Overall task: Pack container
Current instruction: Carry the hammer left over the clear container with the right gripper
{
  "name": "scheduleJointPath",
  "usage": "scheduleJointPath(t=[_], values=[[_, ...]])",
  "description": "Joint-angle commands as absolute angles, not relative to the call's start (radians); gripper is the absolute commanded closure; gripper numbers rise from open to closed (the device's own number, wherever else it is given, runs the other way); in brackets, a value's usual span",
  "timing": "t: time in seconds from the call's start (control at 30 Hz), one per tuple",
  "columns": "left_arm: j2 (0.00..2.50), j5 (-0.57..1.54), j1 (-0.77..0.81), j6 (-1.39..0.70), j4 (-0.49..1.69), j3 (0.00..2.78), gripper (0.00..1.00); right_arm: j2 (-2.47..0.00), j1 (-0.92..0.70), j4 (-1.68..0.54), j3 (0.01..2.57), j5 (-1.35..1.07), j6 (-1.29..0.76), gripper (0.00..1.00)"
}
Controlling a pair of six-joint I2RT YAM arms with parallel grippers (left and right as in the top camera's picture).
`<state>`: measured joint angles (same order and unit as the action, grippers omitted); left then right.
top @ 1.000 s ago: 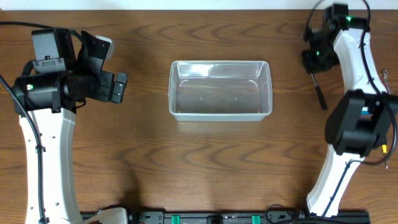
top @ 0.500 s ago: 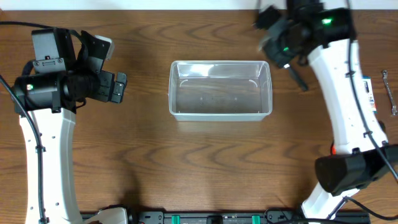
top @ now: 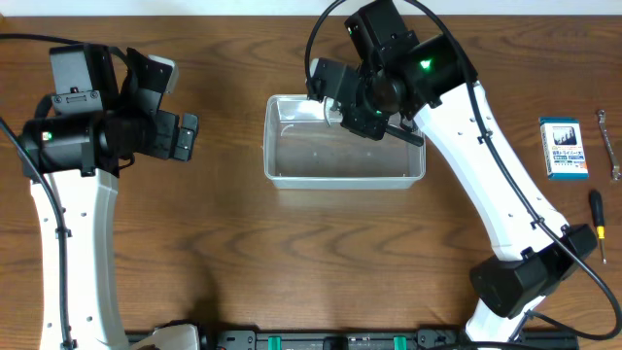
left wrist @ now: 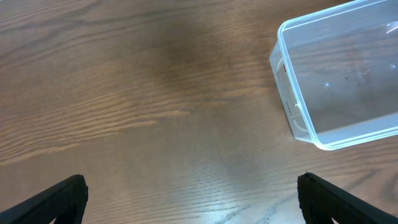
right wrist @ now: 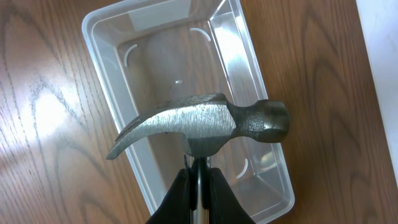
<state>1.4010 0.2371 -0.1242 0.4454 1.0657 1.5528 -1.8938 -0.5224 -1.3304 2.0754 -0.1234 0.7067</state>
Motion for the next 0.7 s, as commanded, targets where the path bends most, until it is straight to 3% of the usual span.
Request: scheduleJointPath(t=[0.0, 0.67], values=[[1.405, 0.250, -0.130, 0.443, 1.064, 1.553, 0.02, -1.932, -0.526, -1.327, 2.081, -0.156, 0.742, 0.99], [1.405, 0.250, -0.130, 0.443, 1.064, 1.553, 0.02, -2.187, -0.529, -1.313, 2.081, -0.162, 0.748, 0.99]])
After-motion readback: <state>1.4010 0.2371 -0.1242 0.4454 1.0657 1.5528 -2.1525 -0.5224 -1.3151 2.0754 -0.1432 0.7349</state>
